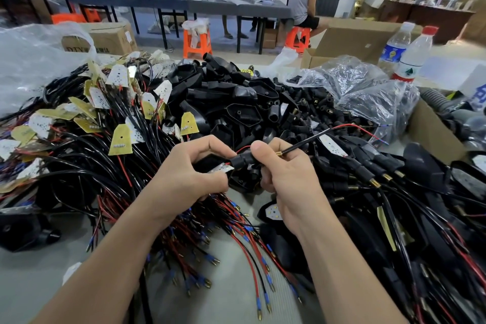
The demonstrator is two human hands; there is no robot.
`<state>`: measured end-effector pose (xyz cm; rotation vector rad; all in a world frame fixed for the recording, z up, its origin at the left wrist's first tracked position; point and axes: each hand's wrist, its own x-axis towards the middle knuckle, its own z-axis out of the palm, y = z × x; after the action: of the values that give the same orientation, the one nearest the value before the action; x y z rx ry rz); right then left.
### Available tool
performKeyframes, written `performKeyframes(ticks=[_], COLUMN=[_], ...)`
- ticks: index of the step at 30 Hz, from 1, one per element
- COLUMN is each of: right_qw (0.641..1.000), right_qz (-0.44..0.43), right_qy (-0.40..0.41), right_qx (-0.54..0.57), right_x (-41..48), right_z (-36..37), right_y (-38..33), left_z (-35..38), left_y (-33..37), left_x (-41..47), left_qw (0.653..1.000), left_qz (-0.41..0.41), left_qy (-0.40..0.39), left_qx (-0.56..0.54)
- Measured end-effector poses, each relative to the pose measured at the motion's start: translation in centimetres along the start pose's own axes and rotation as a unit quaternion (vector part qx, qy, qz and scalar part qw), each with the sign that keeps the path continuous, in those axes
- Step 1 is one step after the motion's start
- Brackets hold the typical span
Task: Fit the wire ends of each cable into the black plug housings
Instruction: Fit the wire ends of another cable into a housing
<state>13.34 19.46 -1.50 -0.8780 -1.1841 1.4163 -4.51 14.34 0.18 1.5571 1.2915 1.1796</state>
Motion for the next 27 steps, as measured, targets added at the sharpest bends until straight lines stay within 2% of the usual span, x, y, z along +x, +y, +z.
performKeyframes(ticks=[4,10,16,23,27], right_qw=[0.999,0.991,0.985,0.977,0.979], right_qz=[0.001,0.039,0.064,0.004,-0.017], right_qy=[0.014,0.057,0.07,0.04,0.034], right_qx=[-0.049,-0.112,-0.146,-0.208,-0.199], right_x=[0.0,-0.5,-0.4,-0.8,-0.8], right_z=[0.2,0.6,0.7,0.8,0.8], right_y=[-0.1,-0.4,-0.8,-0.1,0.5], left_z=[-0.7,-1.2,-1.2,-0.3,0.4], left_y=[0.5,0.5,0.8,0.6,-0.1], left_x=[-0.2,-0.4,-0.4,-0.3,0.0], left_qw=[0.997,0.998,0.996,0.996,0.996], left_qz=[0.037,0.05,0.065,0.062,0.072], left_qy=[0.007,-0.016,-0.015,-0.025,-0.022], left_qx=[0.07,0.025,0.055,0.053,0.038])
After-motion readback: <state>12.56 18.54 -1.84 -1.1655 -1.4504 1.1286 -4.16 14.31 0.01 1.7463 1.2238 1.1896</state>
